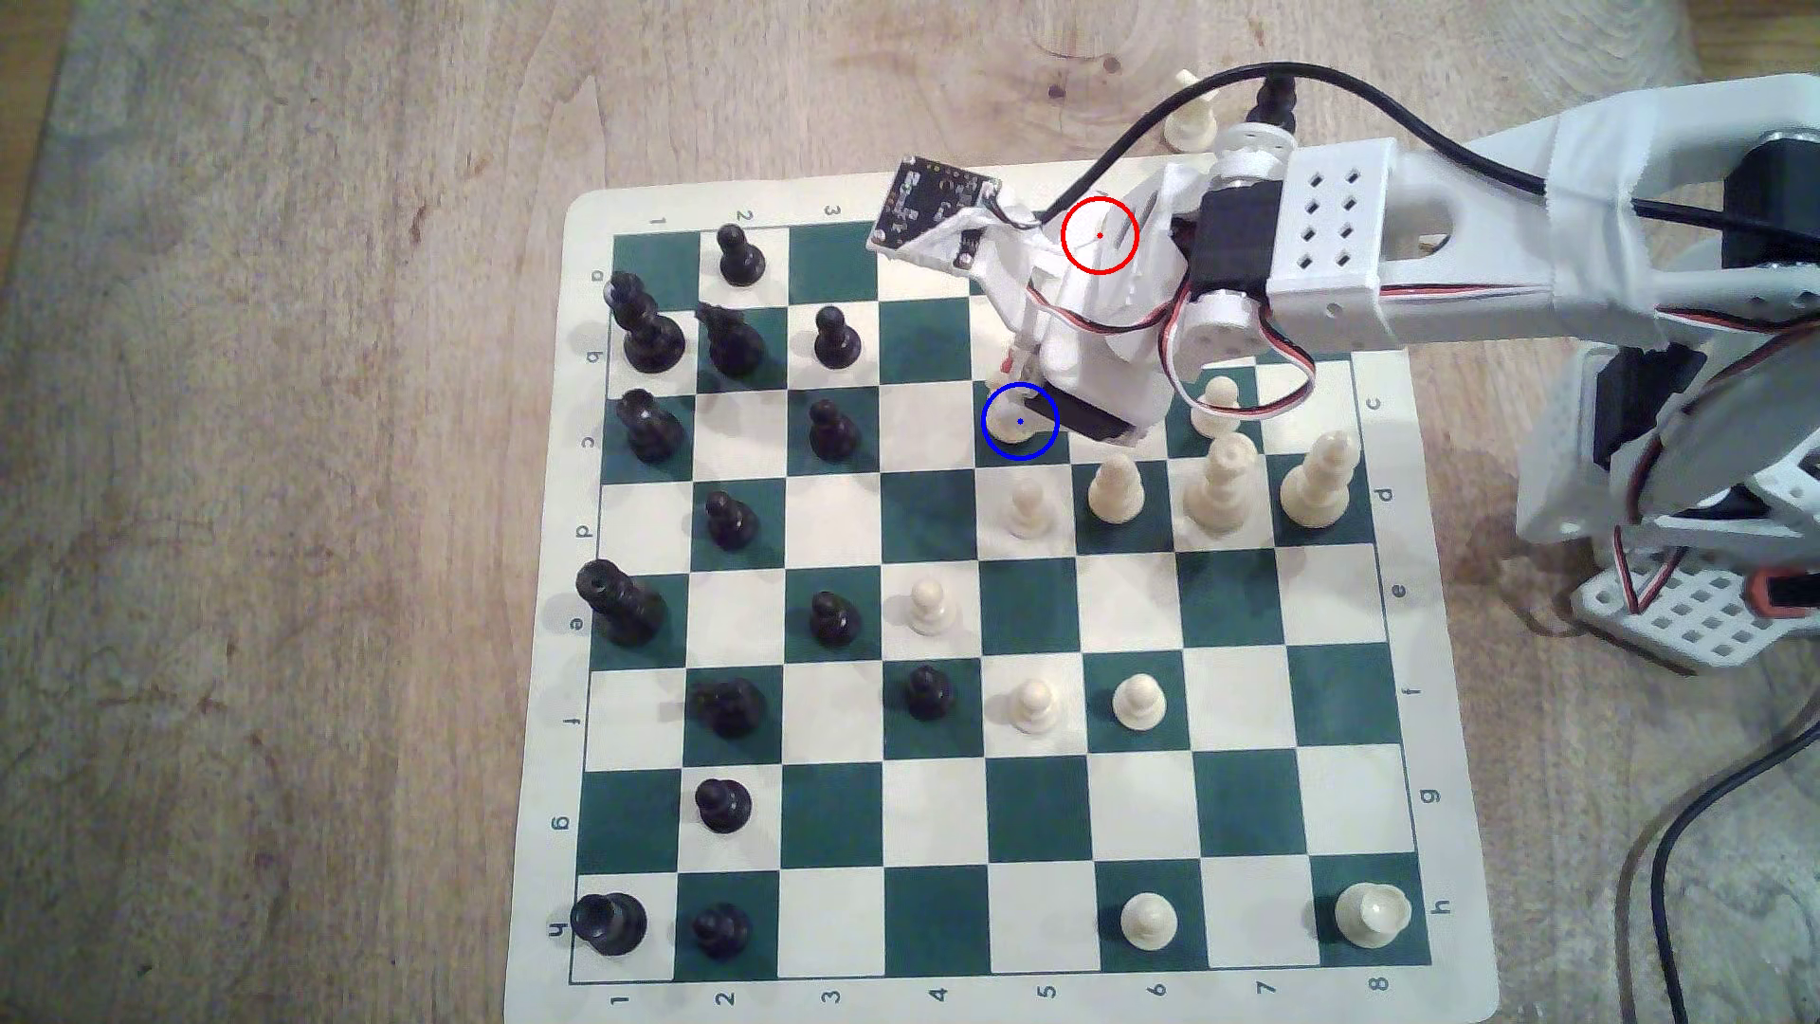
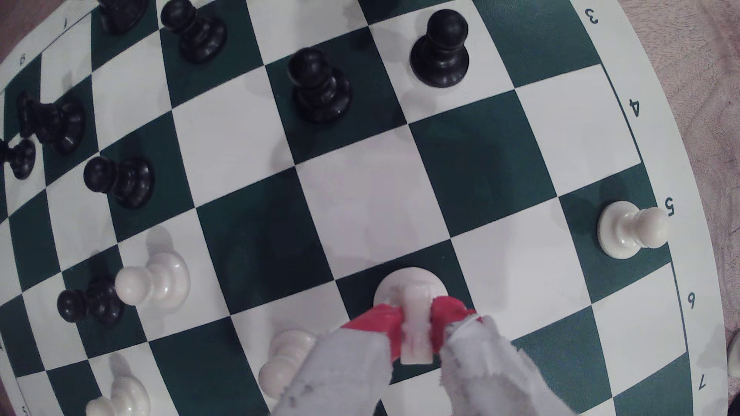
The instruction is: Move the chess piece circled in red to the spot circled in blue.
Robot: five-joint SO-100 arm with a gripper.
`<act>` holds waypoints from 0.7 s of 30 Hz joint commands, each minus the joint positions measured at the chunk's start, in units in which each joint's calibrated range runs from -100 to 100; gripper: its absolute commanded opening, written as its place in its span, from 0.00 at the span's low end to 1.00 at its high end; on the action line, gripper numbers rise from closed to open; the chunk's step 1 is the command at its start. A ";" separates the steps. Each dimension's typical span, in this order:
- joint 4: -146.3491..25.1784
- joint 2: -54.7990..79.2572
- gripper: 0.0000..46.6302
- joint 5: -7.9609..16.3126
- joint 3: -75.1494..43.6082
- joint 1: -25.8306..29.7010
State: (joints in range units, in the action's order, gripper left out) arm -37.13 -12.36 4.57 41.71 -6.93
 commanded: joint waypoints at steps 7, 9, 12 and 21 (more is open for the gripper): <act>1.10 0.13 0.01 -0.54 -1.00 -0.30; 1.10 0.13 0.01 -0.68 -0.55 -0.30; 1.10 0.22 0.01 -0.73 -0.46 -0.54; 0.52 0.56 0.07 -1.07 0.36 -0.22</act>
State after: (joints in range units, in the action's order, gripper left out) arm -36.89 -11.35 3.49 42.52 -6.86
